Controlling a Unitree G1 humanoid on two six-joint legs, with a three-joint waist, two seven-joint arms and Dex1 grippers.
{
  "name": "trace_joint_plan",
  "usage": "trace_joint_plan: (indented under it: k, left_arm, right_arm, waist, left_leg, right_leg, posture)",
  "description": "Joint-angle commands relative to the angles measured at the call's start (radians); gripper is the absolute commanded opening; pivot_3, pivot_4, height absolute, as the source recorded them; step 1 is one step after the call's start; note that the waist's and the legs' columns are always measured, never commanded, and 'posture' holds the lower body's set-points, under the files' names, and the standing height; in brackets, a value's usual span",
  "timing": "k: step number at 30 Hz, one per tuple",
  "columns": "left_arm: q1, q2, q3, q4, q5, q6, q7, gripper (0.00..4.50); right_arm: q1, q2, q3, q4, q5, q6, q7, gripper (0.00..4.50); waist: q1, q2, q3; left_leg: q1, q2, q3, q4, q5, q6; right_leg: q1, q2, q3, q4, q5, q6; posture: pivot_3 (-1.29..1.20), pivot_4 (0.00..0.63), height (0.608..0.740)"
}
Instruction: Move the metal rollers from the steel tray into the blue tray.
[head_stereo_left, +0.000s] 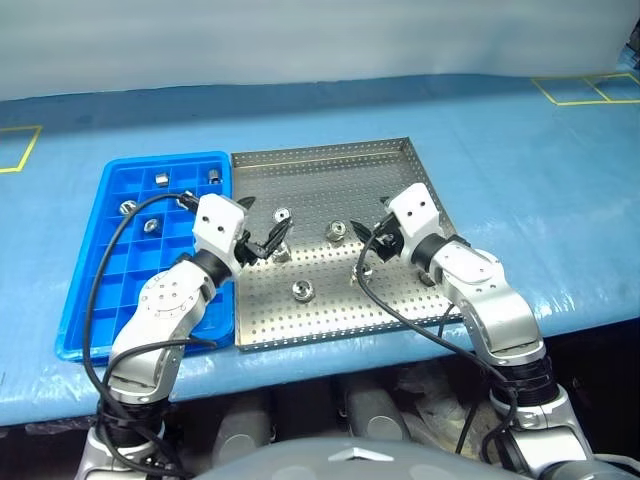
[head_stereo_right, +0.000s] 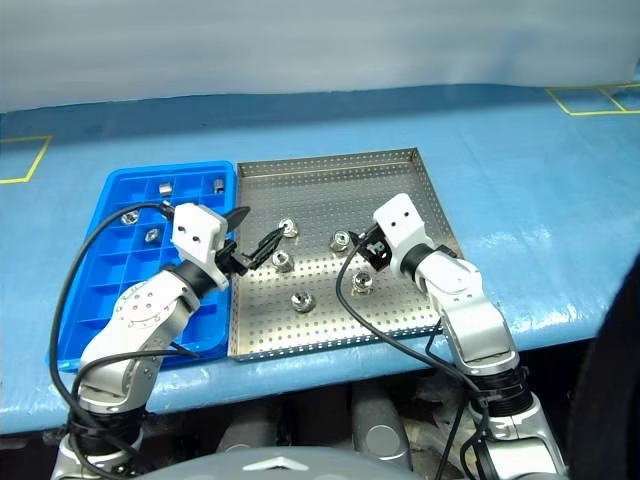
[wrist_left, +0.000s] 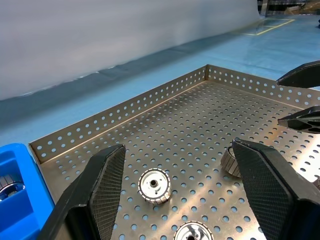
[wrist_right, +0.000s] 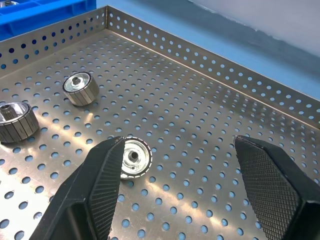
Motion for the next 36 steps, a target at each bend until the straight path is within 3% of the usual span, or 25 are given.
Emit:
trace_joint_plan:
  k: [1, 11, 21, 36]
  left_arm:
    - [-0.018, -0.006, -0.016, -0.017, 0.015, 0.012, 0.016, 3.7]
    - [-0.054, -0.045, -0.028, 0.002, 0.065, 0.087, 0.108, 3.7]
    - [-0.087, -0.071, 0.001, -0.024, -0.028, 0.26, 0.086, 3.7]
    - [-0.079, -0.024, -0.014, -0.036, -0.049, 0.23, 0.032, 3.7]
  right_arm:
    - [-0.019, -0.004, -0.017, -0.049, 0.003, -0.003, -0.004, 3.68]
    - [-0.011, -0.007, -0.012, -0.06, 0.004, -0.006, -0.001, 3.68]
    - [0.035, -0.059, 0.02, -0.09, 0.015, 0.004, 0.061, 3.68]
    - [0.075, -0.061, 0.032, -0.127, 0.023, 0.042, 0.071, 3.68]
  waist:
    - [0.0, 0.0, 0.0]
    - [-0.001, 0.0, 0.0]
    - [-0.002, 0.0, 0.0]
    - [-0.001, 0.0, 0.0]
  left_leg:
    - [0.0, 0.0, 0.0, 0.0, 0.0, 0.0]
    - [0.0, 0.0, 0.0, 0.0, 0.0, 0.0]
    - [0.0, 0.0, 0.0, 0.0, 0.0, 0.0]
    - [0.0, 0.0, 0.0, 0.001, 0.0, 0.0]
  right_leg:
    - [0.0, 0.0, 0.0, 0.0, 0.0, 0.0]
    - [0.0, 0.0, 0.0, 0.0, 0.0, 0.0]
    - [0.0, 0.0, 0.0, 0.0, 0.0, 0.0]
    - [0.0, 0.0, 0.001, 0.0, 0.0, 0.0]
  posture:
    - [-0.16, 0.15, 0.74]
    - [-0.17, 0.15, 0.74]
    - [-0.18, 0.15, 0.74]
    - [-0.18, 0.15, 0.74]
